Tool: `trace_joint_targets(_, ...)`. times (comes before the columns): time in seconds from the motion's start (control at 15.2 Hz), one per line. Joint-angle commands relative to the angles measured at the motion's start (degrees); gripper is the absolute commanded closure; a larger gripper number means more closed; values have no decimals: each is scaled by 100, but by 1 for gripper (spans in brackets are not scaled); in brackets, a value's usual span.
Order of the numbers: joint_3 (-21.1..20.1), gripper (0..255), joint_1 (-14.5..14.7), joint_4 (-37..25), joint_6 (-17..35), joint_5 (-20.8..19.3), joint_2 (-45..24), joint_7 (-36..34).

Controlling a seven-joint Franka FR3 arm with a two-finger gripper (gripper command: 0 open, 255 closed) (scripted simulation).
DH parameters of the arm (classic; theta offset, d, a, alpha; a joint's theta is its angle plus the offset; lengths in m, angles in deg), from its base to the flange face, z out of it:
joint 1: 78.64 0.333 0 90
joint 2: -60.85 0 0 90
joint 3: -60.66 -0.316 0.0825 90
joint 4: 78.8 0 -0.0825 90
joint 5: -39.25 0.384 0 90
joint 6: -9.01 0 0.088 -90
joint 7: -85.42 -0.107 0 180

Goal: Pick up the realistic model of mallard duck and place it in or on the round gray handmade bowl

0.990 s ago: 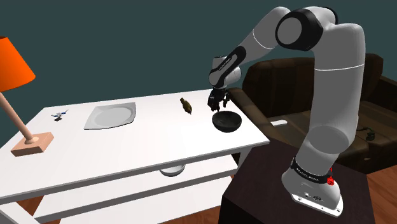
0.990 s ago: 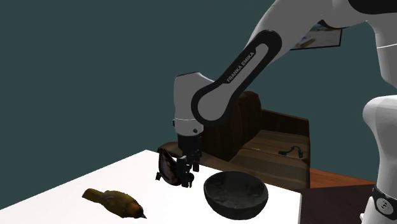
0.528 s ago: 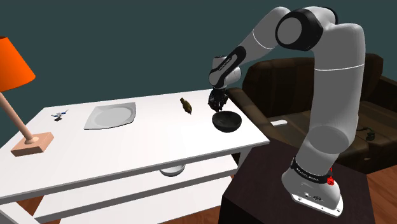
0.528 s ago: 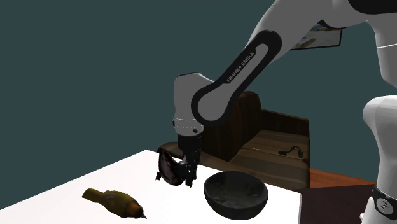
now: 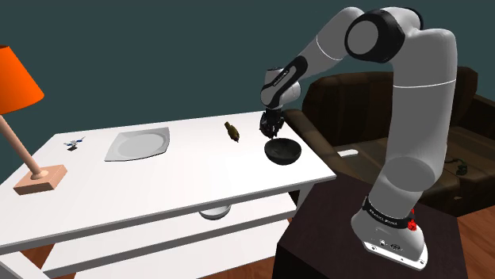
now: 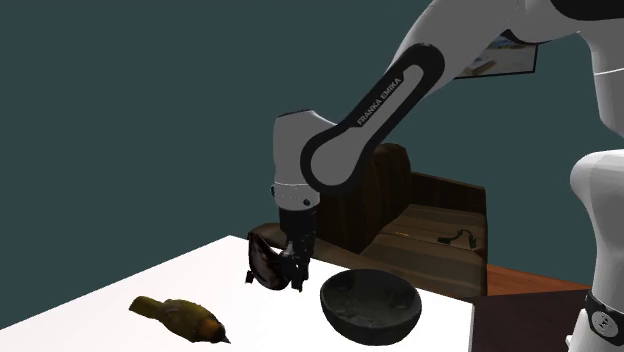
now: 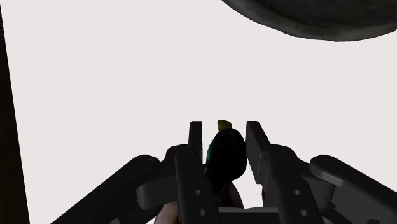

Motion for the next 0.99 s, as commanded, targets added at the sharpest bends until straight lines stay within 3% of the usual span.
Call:
trace_joint_targets(0.0, 12, 255, 9, -15, -115, -25, 102, -11)
trace_joint_targets(0.92, 66, 255, 61, -311, -1073, -190, 777, -88)
